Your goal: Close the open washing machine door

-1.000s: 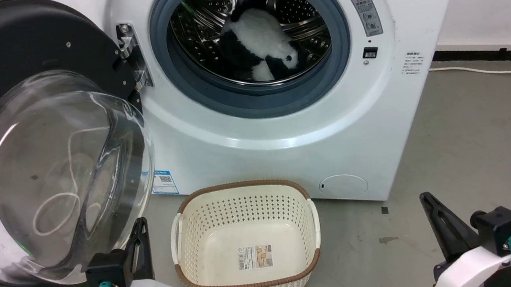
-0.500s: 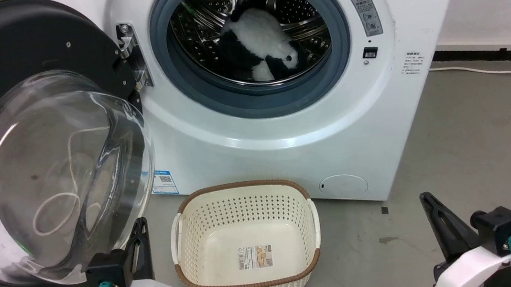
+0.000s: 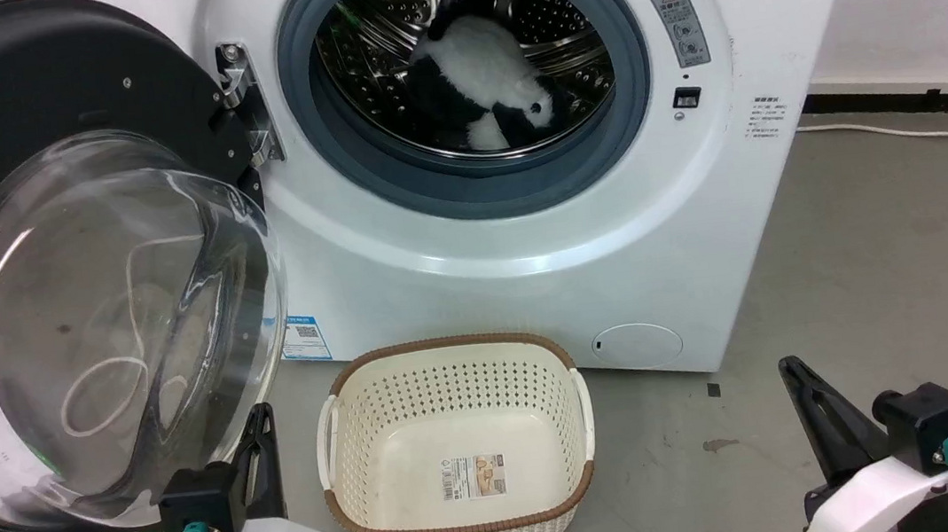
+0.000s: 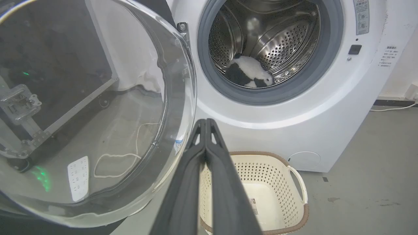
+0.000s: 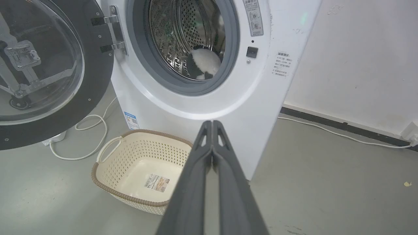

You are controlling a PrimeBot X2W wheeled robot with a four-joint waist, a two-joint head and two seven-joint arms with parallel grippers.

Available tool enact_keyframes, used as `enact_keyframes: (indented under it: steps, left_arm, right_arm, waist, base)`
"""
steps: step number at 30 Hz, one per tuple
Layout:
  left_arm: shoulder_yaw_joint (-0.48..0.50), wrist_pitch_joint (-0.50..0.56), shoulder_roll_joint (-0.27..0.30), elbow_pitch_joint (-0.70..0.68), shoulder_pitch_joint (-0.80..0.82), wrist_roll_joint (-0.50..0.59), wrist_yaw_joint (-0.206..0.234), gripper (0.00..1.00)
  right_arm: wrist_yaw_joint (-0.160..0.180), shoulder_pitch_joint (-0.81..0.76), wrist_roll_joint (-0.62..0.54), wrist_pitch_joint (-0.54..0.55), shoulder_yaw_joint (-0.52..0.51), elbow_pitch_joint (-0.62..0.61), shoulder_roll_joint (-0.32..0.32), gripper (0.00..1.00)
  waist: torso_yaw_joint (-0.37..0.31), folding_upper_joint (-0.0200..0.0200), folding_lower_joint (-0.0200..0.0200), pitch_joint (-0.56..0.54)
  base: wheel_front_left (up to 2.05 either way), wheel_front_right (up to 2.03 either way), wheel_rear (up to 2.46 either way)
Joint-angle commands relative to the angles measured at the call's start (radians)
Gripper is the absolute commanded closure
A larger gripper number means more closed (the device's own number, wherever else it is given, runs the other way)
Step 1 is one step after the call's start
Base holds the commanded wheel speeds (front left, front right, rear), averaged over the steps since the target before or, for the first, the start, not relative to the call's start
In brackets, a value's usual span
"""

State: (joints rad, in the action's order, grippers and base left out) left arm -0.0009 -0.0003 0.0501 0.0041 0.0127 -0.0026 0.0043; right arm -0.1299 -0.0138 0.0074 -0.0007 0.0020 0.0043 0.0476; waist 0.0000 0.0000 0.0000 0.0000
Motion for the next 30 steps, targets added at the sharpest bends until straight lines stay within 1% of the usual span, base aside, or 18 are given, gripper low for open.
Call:
enact_keyframes:
  steps: [1, 2, 3, 30]
  left_arm:
    - [0.001, 0.000, 0.000, -0.004, -0.013, 0.003, -0.004, 1.00]
    - [0.001, 0.000, 0.000, -0.004, -0.013, 0.003, -0.004, 1.00]
    - [0.000, 0.000, 0.000, 0.000, 0.000, 0.000, 0.000, 0.00]
    - [-0.043, -0.056, 0.000, 0.020, -0.014, -0.069, 0.004, 0.00]
  right_arm:
    - [-0.001, 0.014, -0.007, 0.001, -0.002, -0.004, 0.003, 1.00]
    - [-0.001, 0.014, -0.007, 0.001, -0.002, -0.004, 0.003, 1.00]
    - [0.000, 0.000, 0.000, 0.000, 0.000, 0.000, 0.000, 0.00]
    - [0.000, -0.028, 0.086, -0.056, 0.008, 0.027, 0.001, 0.00]
  waist:
    - [0.000, 0.0000, 0.0000, 0.000]
    - [0.000, 0.0000, 0.0000, 0.000]
    - [0.000, 0.0000, 0.0000, 0.000]
    - [0.004, 0.0000, 0.0000, 0.003]
  base:
    - [0.00, 0.00, 0.00]
    - [0.00, 0.00, 0.00]
    - [0.00, 0.00, 0.00]
    - [0.00, 0.00, 0.00]
